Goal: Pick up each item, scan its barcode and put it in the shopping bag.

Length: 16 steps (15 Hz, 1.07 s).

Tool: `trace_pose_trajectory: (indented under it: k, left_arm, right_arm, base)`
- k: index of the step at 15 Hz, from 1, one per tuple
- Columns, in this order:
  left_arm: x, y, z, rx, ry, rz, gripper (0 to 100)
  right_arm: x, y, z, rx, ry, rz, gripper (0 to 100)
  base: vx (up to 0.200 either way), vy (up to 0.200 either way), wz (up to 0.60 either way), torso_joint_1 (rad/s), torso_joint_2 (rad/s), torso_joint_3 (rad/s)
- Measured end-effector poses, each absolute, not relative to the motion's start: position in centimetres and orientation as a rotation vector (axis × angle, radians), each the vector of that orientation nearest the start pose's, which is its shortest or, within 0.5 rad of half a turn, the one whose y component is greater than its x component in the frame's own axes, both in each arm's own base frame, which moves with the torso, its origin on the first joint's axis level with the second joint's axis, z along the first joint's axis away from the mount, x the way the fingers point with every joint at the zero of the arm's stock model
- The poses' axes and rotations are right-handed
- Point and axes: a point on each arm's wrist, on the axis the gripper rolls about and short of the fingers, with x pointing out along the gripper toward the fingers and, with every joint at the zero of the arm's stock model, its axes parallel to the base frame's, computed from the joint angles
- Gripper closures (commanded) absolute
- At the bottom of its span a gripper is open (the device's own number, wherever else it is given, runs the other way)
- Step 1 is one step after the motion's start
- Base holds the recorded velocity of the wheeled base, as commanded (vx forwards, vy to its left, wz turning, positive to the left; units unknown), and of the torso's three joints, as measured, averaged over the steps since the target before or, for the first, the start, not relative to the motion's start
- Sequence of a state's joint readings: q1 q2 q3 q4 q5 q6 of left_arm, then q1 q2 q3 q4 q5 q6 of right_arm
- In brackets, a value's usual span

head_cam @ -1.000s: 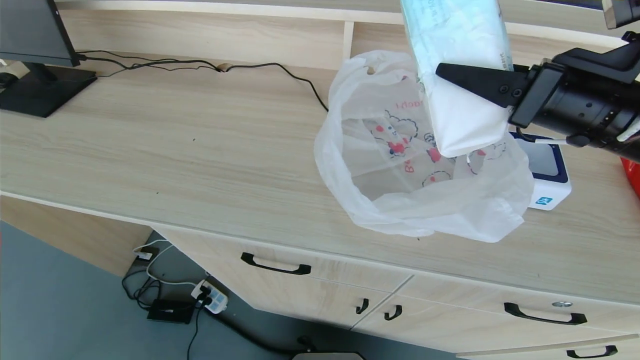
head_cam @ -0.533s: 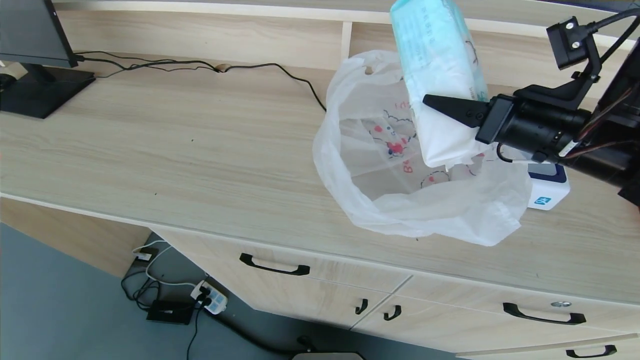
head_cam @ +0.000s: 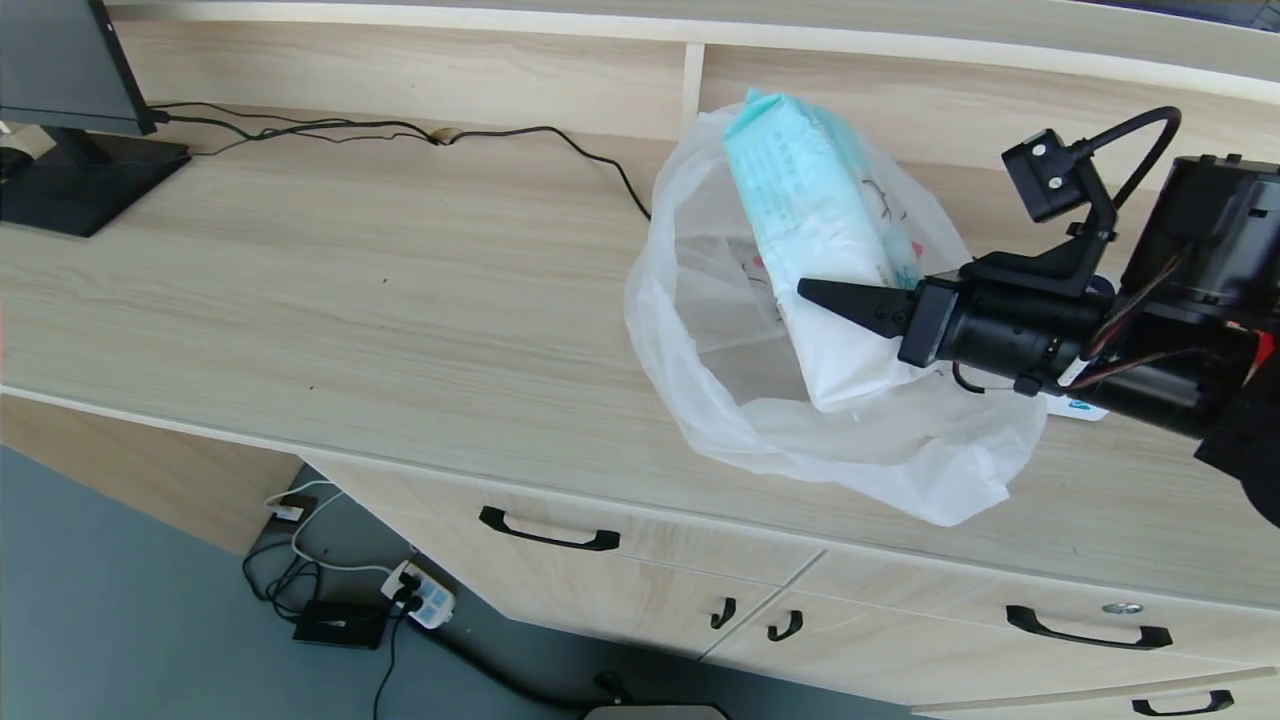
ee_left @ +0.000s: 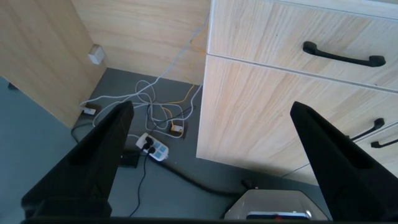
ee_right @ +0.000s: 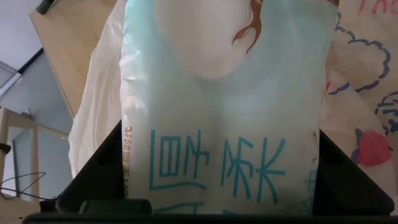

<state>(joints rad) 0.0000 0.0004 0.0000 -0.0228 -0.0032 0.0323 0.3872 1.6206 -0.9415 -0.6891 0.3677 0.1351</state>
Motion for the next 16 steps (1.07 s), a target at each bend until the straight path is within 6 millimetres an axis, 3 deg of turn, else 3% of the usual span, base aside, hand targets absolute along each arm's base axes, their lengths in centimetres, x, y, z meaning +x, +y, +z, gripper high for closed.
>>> trace_pose_trajectory:
  k: [4,9,16]
  left_arm:
    - [-2.3,0.0,7.8,0.032,-0.022,-0.003,0]
    - [-2.3,0.0,7.8,0.032,-0.022,-0.003,0]
    - [-2.3,0.0,7.8,0.032,-0.022,-0.003,0]
  right_arm:
    - [25.6,11.8,24.3,0.126,0.183,0.776,100]
    - [24.6,11.5,25.6,0.073,0.241,0.818,100]
    - [23.5,11.0,24.5,0.014,0.367,0.830,100]
  base:
    - [0.000,0.000,0.00,0.000,0.00,0.000]
    - [0.000,0.000,0.00,0.000,0.00,0.000]
    - [0.000,0.000,0.00,0.000,0.00,0.000]
